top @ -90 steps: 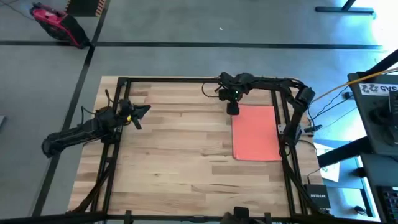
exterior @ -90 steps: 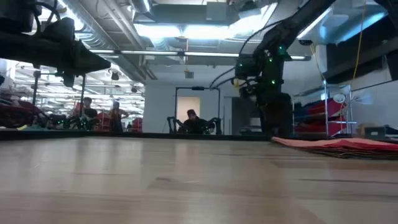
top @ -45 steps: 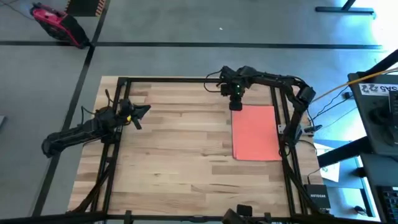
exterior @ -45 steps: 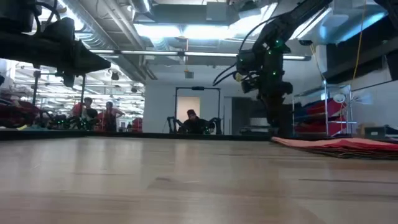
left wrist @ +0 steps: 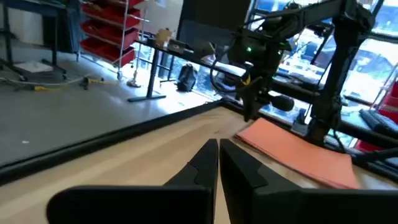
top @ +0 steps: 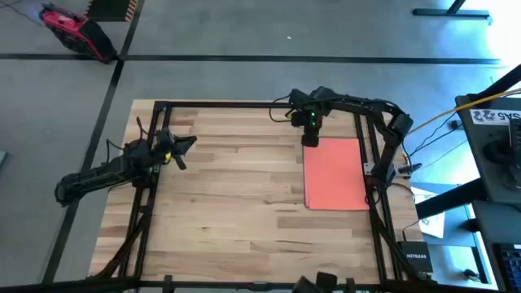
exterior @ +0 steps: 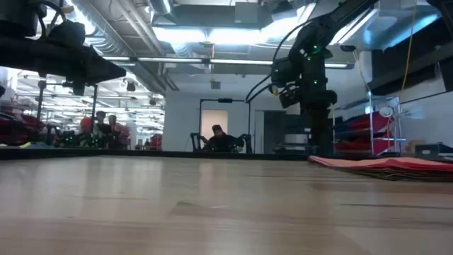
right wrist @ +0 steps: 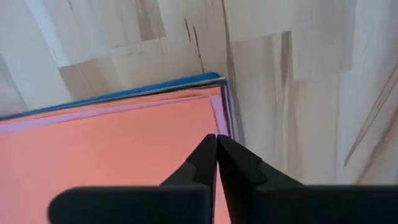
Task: Organize paper
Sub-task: Move the orange color paper to the top left of the table
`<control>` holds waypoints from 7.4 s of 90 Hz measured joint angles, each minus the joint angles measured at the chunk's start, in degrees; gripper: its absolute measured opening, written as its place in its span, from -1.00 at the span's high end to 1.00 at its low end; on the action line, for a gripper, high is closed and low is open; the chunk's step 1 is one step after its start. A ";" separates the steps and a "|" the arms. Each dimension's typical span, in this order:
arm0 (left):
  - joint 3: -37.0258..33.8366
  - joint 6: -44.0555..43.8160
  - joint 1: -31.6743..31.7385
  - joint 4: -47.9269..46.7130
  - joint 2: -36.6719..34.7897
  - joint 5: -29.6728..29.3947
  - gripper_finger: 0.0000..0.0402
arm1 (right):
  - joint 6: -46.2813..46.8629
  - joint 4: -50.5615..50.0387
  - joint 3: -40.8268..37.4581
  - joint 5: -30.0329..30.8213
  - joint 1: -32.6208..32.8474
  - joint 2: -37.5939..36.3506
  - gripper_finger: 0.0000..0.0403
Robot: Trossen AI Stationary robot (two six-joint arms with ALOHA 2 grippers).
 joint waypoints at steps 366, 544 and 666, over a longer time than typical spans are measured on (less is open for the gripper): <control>0.20 -0.49 1.33 -1.14 6.02 -3.06 1.00 | -1.37 4.97 -1.16 -6.34 -11.06 4.13 0.52; 0.16 -0.25 1.32 -1.14 6.01 -3.06 1.00 | -4.51 8.30 0.63 -0.89 -11.54 7.98 0.13; 0.17 1.02 1.32 -1.14 6.01 -3.06 1.00 | -4.24 8.91 12.97 -7.66 -12.13 11.54 1.00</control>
